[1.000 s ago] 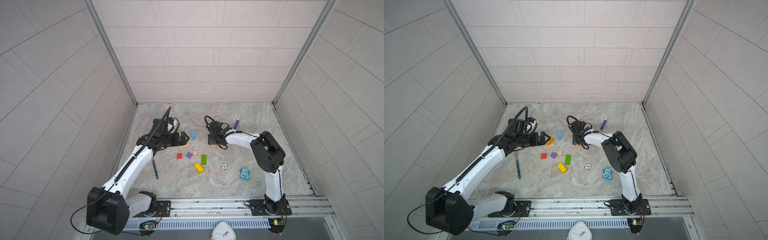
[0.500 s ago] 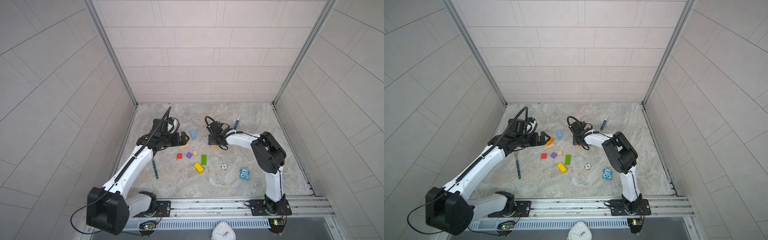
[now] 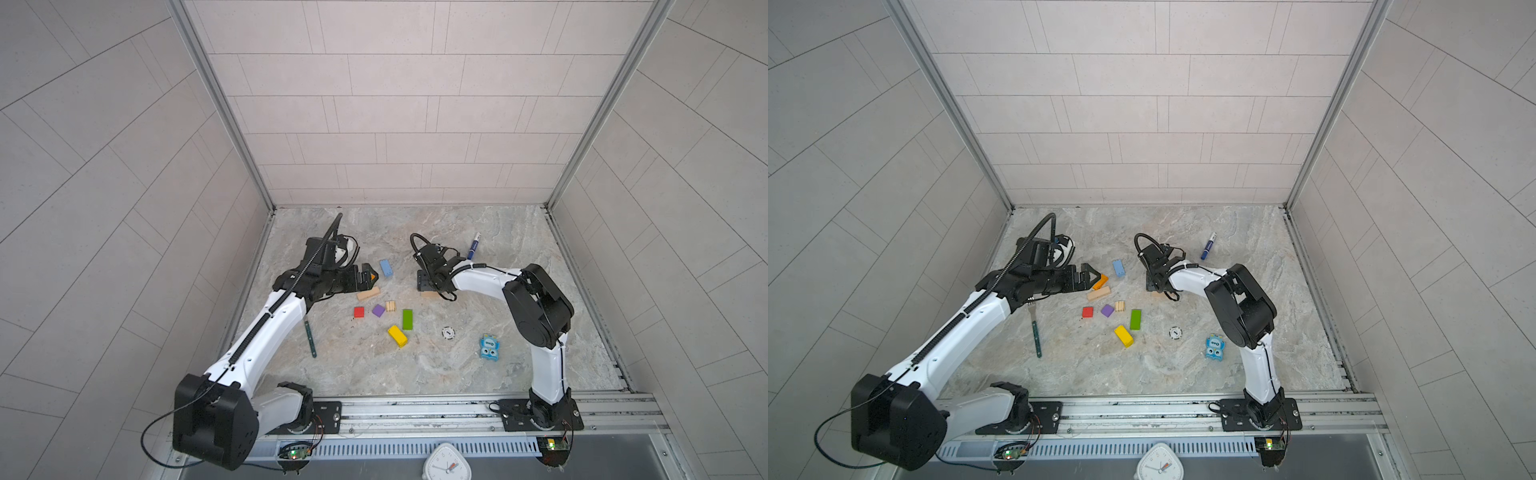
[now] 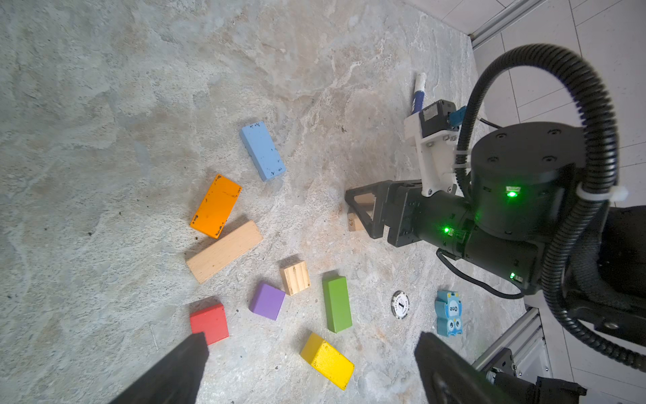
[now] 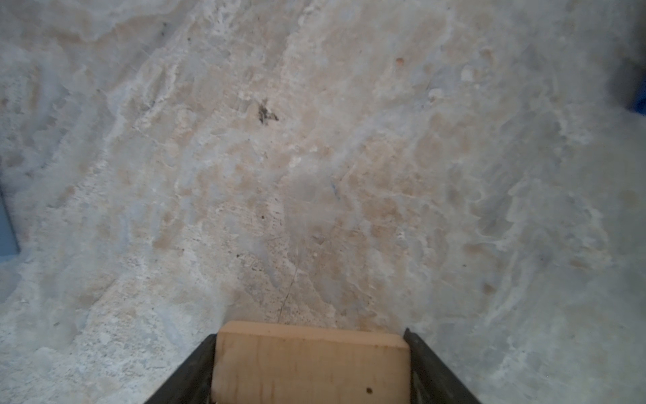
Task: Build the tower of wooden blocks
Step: 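Lower the held block onto the other plain wooden block, then open the right gripper and raise it off the stacked blocks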
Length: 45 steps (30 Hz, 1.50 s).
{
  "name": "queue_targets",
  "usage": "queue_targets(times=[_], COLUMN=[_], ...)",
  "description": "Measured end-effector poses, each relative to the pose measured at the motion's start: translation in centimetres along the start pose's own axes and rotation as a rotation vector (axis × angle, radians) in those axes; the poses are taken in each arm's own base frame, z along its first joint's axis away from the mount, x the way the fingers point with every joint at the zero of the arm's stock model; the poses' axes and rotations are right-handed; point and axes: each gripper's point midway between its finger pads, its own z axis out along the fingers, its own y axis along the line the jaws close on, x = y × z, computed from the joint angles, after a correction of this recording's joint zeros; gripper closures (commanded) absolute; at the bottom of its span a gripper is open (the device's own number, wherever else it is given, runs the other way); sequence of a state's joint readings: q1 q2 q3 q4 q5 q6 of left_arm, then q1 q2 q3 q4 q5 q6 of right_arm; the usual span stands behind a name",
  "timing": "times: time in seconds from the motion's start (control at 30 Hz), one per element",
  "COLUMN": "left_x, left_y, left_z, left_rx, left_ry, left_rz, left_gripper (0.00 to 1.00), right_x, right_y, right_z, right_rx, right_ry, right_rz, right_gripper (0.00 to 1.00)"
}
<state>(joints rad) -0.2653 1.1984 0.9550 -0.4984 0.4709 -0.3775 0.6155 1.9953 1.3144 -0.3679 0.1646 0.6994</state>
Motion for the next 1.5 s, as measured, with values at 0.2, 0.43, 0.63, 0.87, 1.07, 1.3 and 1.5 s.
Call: queue_targets(times=[0.2,0.43,0.63,0.87,1.07,1.3,1.5], left_x=[0.0,0.0,0.0,0.0,0.0,0.0,0.0], left_y=[0.0,0.0,0.0,0.0,0.0,0.0,0.01], left_z=[0.0,0.0,0.0,0.0,0.0,0.0,0.01], left_rx=[0.0,0.0,0.0,0.0,0.0,0.0,0.0], left_ry=[0.0,0.0,0.0,0.0,0.0,0.0,0.0], left_rz=[0.0,0.0,0.0,0.0,0.0,0.0,0.0], left_gripper=[0.01,0.01,0.01,0.01,0.01,0.01,0.01], right_x=[0.07,0.11,0.34,0.4,0.6,0.69,0.7], right_y=[0.03,0.07,0.34,0.44,0.38,0.36,0.3], right_z=[-0.01,0.01,-0.17,-0.2,-0.19,-0.2,-0.35], right_rx=[0.0,-0.001,-0.008,-0.009,-0.007,-0.007,-0.001], right_ry=[0.0,0.0,0.001,0.001,0.01,0.014,0.021], right_rz=[-0.002,-0.002,-0.009,-0.011,-0.014,-0.014,-0.027], right_gripper=[0.24,0.23,0.22,0.2,0.15,0.12,0.08])
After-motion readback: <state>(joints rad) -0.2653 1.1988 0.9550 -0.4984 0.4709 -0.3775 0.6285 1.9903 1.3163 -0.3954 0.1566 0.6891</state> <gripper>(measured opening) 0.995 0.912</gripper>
